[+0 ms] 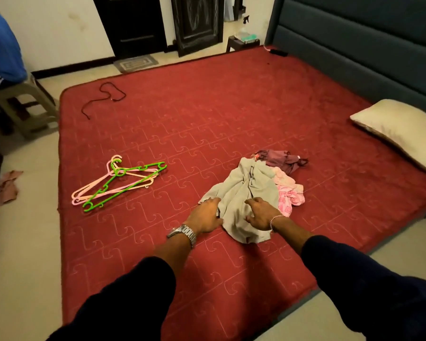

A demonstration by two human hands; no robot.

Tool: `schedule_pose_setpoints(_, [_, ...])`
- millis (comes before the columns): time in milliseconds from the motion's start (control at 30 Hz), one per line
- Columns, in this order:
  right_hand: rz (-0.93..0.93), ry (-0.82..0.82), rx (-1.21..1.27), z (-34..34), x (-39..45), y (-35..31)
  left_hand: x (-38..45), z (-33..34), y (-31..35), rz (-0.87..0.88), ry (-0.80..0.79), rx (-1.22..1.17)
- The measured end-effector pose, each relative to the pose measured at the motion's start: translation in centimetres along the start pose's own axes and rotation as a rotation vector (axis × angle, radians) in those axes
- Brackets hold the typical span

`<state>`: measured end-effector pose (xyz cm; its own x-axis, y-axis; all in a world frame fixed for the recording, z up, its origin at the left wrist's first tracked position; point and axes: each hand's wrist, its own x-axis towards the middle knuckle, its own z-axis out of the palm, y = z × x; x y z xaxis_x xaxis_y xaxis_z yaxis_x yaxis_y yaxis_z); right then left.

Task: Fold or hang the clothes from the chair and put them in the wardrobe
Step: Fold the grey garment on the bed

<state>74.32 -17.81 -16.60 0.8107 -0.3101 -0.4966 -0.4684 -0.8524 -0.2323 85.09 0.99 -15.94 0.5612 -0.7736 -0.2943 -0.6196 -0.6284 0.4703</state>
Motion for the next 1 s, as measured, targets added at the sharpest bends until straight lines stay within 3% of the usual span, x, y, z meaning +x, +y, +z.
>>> schedule_pose_setpoints(333, [0.034,0.009,0.031,3.4,11.9,7.6,11.1,8.4,-0.8,-0.107,-0.060,-0.126])
schedule_pose_setpoints(500, [0.025,0.275,0.249,4.3,11.6,7.9,14.1,11.4,-0.5,-0.173,-0.036,-0.236])
schedule_pose_setpoints(600, [0.085,0.378,0.524,3.9,11.4,7.4,15.1,12.7,0.5,-0.256,0.043,-0.382])
schedule_pose_setpoints(700, [0.154,0.360,0.741,2.5,11.8,6.1,15.7,12.4,0.9,-0.299,0.109,-0.519])
schedule_pose_setpoints(800, [0.184,0.300,0.764,0.6,12.4,4.9,15.0,10.4,0.6,-0.304,0.103,-0.608])
schedule_pose_setpoints(1000, [-0.023,0.287,0.940,-3.0,10.8,1.2,11.5,4.3,-0.6,-0.390,0.199,-0.859])
